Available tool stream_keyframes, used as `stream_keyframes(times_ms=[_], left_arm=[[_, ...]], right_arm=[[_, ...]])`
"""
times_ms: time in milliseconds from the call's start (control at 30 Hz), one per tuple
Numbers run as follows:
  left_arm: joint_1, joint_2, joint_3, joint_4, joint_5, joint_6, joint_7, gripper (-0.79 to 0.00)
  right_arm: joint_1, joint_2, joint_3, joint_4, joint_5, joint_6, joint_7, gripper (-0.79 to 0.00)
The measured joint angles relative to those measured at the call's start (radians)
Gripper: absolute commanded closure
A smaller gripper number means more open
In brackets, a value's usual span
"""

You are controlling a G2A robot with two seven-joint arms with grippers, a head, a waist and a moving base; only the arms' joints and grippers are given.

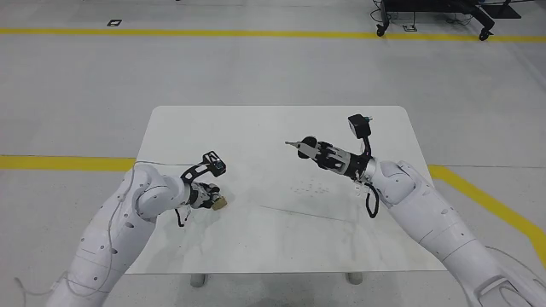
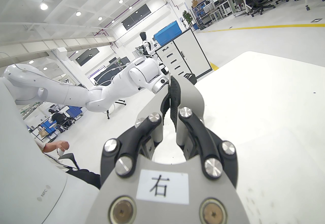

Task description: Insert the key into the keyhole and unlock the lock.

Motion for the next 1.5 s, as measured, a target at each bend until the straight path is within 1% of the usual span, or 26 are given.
stream_keyframes(times_ms=[67, 267, 500, 567, 667, 767, 867, 967, 1067, 1133, 1333, 1400, 1433, 1500], left_arm=[[0.001, 0.001, -0.006, -0.008, 0.001, 0.002, 0.027, 0.0], [0.016, 0.006, -0.051, -0.016, -0.019, 0.049, 0.138, 0.0], [0.016, 0.007, -0.057, -0.018, -0.017, 0.054, 0.148, 0.0], [0.022, 0.006, -0.062, -0.02, -0.028, 0.066, 0.166, 0.0], [0.035, -0.001, -0.082, 0.008, -0.142, 0.109, 0.259, 0.0], [0.007, -0.012, -0.08, 0.084, -0.304, 0.115, 0.282, 0.0], [-0.051, -0.03, -0.054, 0.183, -0.47, 0.1, 0.273, 0.0], [-0.131, -0.057, -0.006, 0.305, -0.671, 0.056, 0.243, 0.0], [-0.206, -0.079, 0.048, 0.405, -0.779, 0.046, 0.191, 0.0], [-0.217, -0.082, 0.056, 0.419, -0.79, 0.046, 0.184, 0.0], [-0.21, -0.082, 0.054, 0.412, -0.789, 0.047, 0.189, 0.0], [-0.187, -0.086, 0.049, 0.41, -0.85, 0.049, 0.189, 0.0], [-0.181, -0.088, 0.043, 0.419, -0.903, 0.05, 0.177, 0.0], [-0.178, -0.094, 0.038, 0.456, -1.048, 0.051, 0.133, 0.0]], right_arm=[[0.0, 0.0, 0.0, 0.0, 0.0, 0.0, 0.0, 0.0], [0.0, 0.0, 0.0, 0.0, 0.0, 0.0, 0.0, 0.0], [0.0, 0.0, 0.0, 0.0, 0.0, 0.0, 0.0, 0.0], [0.0, 0.0, 0.0, 0.0, 0.0, 0.0, 0.0, 0.0], [-0.001, 0.0, 0.0, -0.001, 0.0, 0.001, -0.001, 0.0], [-0.013, -0.007, 0.002, -0.011, -0.001, 0.037, -0.036, 0.0], [-0.01, -0.024, -0.008, 0.004, -0.002, 0.053, -0.091, 0.0], [0.003, -0.05, -0.028, 0.028, -0.006, 0.05, -0.158, 0.0], [0.015, -0.067, -0.04, 0.052, -0.025, 0.061, -0.196, 0.0], [0.015, -0.068, -0.04, 0.054, -0.026, 0.061, -0.2, 0.0], [0.015, -0.068, -0.04, 0.053, -0.026, 0.061, -0.199, 0.0], [0.015, -0.068, -0.04, 0.053, -0.026, 0.061, -0.199, 0.0], [0.012, -0.069, -0.041, 0.05, -0.022, 0.064, -0.2, 0.0], [0.013, -0.076, -0.047, 0.054, -0.01, 0.105, -0.198, 0.0]])
